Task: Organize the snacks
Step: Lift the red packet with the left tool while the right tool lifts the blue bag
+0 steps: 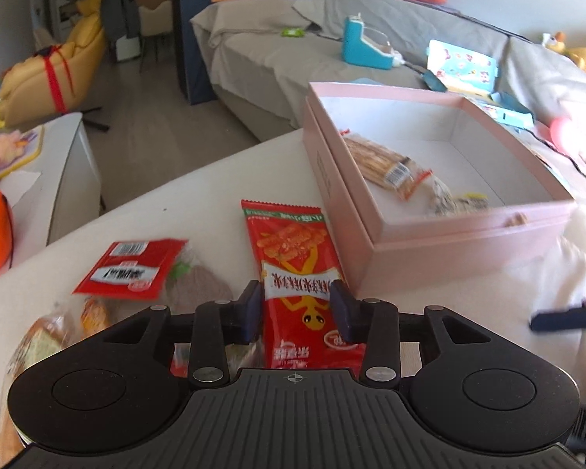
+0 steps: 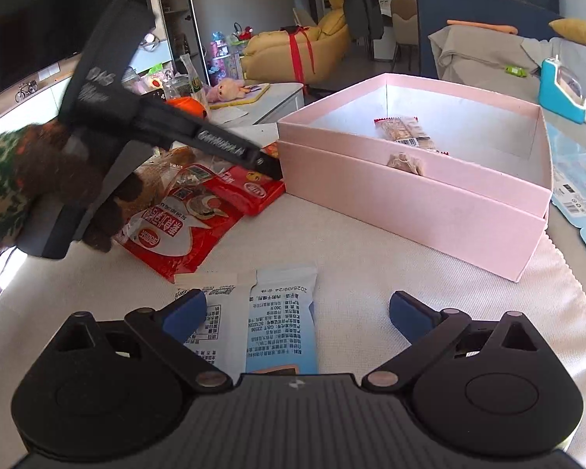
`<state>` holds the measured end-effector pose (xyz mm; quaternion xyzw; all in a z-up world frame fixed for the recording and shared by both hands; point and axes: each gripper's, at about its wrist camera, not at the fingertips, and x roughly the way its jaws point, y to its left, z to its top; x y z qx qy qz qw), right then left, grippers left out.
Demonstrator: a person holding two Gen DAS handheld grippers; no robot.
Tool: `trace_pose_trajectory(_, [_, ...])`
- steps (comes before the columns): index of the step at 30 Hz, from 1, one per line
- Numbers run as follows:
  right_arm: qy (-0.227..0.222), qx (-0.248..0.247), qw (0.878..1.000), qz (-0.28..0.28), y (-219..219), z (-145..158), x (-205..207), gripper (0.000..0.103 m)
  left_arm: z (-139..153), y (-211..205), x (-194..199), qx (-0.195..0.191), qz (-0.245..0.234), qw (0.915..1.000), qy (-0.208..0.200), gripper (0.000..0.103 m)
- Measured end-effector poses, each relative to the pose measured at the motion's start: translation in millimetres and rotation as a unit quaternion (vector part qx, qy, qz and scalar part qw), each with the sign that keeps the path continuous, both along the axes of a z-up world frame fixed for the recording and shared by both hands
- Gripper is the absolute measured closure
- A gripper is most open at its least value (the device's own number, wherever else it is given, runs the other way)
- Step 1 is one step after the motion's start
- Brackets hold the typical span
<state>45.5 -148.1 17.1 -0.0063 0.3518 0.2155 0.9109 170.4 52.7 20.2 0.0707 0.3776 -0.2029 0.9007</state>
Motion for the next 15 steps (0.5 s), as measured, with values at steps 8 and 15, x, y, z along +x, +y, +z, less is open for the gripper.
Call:
trace_pose_trajectory(8, [0.002, -0.002, 1.000, -0.003, 1, 0, 0, 0.002, 5, 26, -37, -0.001, 0.040, 0.9991, -0.015, 0.060])
trace_pose_trajectory(15, [0.004, -0.003, 1.000, -0.007, -2, -1, 4, 0.001, 18, 14, -34, -0.038, 0.025, 0.9990, -0.006, 0.062])
